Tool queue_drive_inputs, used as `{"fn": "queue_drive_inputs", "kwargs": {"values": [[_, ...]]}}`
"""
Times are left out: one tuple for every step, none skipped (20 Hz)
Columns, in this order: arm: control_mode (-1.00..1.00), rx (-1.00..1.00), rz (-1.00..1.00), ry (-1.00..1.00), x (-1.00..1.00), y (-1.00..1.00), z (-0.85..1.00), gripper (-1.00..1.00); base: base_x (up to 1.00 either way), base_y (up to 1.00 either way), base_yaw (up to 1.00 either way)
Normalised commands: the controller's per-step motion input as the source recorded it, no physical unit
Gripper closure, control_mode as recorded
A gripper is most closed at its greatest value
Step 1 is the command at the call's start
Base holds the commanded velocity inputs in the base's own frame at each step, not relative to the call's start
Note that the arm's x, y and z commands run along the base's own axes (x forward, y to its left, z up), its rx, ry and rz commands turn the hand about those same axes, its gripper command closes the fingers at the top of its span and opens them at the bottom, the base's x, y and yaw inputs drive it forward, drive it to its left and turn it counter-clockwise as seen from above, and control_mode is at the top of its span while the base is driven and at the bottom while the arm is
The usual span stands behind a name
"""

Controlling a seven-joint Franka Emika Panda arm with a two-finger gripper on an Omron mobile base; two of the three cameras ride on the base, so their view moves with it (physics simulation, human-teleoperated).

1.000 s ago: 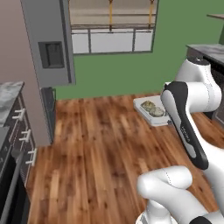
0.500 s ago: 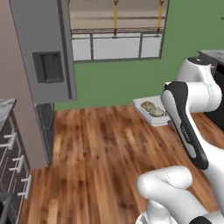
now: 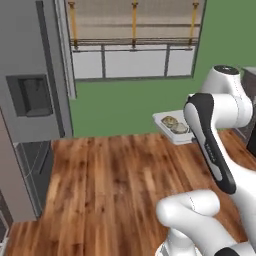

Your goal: Place two dumplings into each of the tupperware containers and then place the containers in the fridge.

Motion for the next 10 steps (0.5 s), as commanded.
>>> {"fn": "queue_drive_inputs", "kwargs": {"values": [[1.00, 0.00, 0.00, 0.00, 0.00, 0.00, 0.00, 1.00, 1.00, -0.87, 0.38], [1.00, 0.00, 0.00, 0.00, 0.00, 0.00, 0.00, 1.00, 1.00, -0.74, 0.45], [1.00, 0.00, 0.00, 0.00, 0.00, 0.00, 0.00, 1.00, 0.99, -0.69, 0.51], [1.00, 0.00, 0.00, 0.00, 0.00, 0.00, 0.00, 1.00, 0.99, -0.69, 0.51], [1.00, 0.00, 0.00, 0.00, 0.00, 0.00, 0.00, 1.00, 0.98, -0.70, 0.51], [1.00, 0.00, 0.00, 0.00, 0.00, 0.00, 0.00, 1.00, 0.99, -0.76, 0.49], [1.00, 0.00, 0.00, 0.00, 0.00, 0.00, 0.00, 1.00, 0.99, -0.76, 0.49], [1.00, 0.00, 0.00, 0.00, 0.00, 0.00, 0.00, 1.00, 0.99, -0.74, 0.51], [1.00, 0.00, 0.00, 0.00, 0.00, 0.00, 0.00, 1.00, 1.00, -0.74, 0.51], [1.00, 0.00, 0.00, 0.00, 0.00, 0.00, 0.00, 1.00, 1.00, -0.72, 0.52]]}}
